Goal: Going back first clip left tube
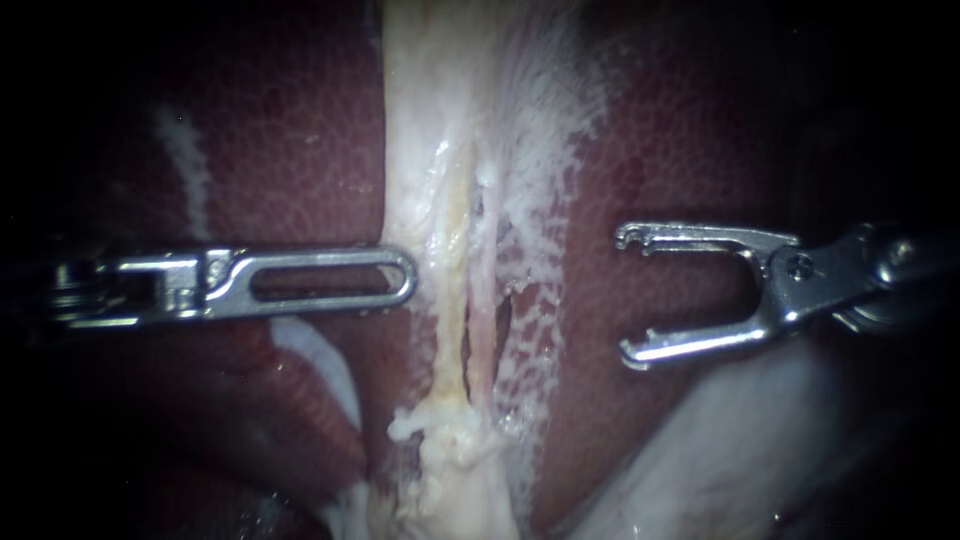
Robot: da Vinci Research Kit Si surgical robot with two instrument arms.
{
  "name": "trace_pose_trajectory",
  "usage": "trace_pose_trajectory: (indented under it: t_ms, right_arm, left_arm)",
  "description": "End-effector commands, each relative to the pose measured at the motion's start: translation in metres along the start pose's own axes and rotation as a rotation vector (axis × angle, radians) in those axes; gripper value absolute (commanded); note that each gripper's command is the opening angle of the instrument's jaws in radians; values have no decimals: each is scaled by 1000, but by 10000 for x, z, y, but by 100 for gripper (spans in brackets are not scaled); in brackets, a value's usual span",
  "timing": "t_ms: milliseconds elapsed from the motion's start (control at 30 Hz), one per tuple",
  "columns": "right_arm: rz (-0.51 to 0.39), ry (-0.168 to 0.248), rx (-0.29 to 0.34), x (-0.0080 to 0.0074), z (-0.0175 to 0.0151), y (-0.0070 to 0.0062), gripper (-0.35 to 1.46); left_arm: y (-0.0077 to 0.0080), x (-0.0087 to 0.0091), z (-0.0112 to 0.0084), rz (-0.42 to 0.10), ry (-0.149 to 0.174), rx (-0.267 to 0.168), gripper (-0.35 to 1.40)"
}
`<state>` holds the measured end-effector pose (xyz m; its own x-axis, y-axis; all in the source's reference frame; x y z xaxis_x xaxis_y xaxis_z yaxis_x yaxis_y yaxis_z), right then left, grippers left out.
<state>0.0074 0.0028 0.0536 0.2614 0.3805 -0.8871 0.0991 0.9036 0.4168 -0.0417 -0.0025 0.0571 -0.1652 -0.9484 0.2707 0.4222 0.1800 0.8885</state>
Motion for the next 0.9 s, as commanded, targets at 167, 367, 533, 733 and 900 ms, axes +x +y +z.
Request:
trace_pose_trajectory:
  t_ms: [167,367,533,733,900]
  right_arm:
    - [0,0,3,0,1,0,60]
    - [0,0,3,0,0,0,60]
    - [0,0,3,-1,0,0,60]
    - [0,0,3,-1,-1,0,60]
    - [0,0,4,-1,-1,0,60]
  left_arm:
    - [1,2,1,1,1,2,-35]
    - [1,3,2,-3,3,0,-35]
    - [2,4,2,-3,3,0,-35]
    - [2,5,2,-2,8,1,-35]
    - [2,5,3,-2,8,1,-35]
